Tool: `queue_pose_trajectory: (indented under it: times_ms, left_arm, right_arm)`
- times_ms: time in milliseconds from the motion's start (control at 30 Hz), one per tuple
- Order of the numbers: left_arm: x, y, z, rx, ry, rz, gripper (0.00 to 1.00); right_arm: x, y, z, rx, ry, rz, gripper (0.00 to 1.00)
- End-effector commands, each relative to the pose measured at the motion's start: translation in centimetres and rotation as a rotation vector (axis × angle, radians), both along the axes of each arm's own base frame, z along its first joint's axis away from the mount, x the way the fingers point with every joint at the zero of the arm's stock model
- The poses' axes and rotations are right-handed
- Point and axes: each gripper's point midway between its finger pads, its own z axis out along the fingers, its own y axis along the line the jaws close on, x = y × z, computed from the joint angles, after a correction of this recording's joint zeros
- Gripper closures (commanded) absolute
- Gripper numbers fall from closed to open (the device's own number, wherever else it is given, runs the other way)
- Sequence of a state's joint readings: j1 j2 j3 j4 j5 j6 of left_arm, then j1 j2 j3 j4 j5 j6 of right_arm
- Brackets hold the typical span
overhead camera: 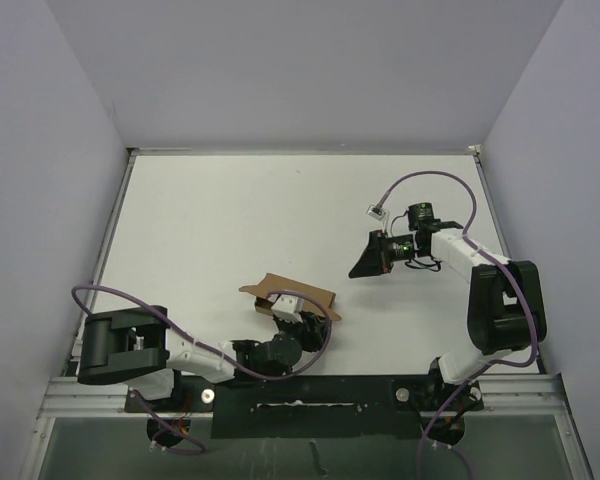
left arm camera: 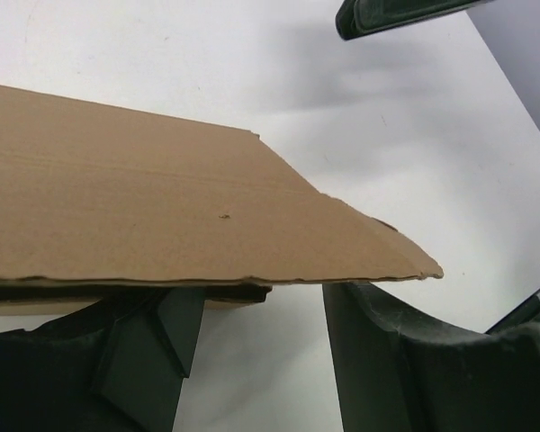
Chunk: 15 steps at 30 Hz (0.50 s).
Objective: Fold the paper box
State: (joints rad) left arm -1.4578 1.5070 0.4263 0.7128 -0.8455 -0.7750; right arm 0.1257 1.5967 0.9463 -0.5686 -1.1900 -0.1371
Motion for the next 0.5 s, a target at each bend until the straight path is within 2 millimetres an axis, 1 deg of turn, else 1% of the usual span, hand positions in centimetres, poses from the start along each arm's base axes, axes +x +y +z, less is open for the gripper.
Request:
queue_pose_trajectory:
  times_ms: [0, 67, 167, 333, 467]
  left_arm:
    - [1.0, -1.6, 3.2, -0.101, -0.044, 0.049, 0.48]
    - [1.1, -1.8, 3.1, -0.091, -0.045, 0.057, 0.49]
    - [1.1, -1.9, 2.8, -0.083, -0.041, 0.059, 0.55]
    - [1.2, -1.4, 1.7, -0.050, -0.012, 0.072, 0.65]
    - [1.5, -1.2, 1.0, -0.031, -0.001, 0.074, 0.69]
  right_arm:
    - [-0.2, 0.7, 0.9, 0.045, -0.021, 0.026, 0.82]
    - [-0.3, 0.7, 0.8, 0.045, -0.018, 0.028, 0.82]
    - [-0.3, 0.8, 0.8, 0.044, -0.016, 0.031, 0.82]
    - [-0.4, 0.8, 0.7, 0.045, -0.010, 0.033, 0.82]
    - [-0.4, 0.8, 0.7, 0.043, -0.008, 0.032, 0.82]
